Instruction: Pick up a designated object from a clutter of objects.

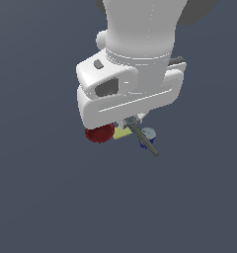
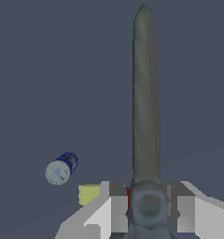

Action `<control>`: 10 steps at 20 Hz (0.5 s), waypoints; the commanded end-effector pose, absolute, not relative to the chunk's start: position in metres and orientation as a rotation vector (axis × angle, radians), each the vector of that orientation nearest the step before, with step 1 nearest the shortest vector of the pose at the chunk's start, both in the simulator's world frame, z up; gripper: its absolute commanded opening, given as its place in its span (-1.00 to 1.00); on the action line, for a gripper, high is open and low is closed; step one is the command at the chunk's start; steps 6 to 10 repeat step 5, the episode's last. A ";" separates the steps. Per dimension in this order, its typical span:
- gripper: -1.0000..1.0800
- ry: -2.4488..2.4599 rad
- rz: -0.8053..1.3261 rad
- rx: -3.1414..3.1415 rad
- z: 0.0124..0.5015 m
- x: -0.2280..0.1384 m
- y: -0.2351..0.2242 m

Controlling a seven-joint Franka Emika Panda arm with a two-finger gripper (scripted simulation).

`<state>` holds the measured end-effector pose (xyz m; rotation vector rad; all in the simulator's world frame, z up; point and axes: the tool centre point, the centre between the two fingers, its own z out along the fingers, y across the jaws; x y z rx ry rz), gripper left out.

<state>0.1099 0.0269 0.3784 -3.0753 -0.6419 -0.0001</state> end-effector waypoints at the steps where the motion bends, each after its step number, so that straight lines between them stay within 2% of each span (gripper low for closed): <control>1: -1.00 -0.642 0.000 -3.075 0.383 0.111 0.028; 10: -1.00 -0.642 0.000 -3.075 0.384 0.112 0.028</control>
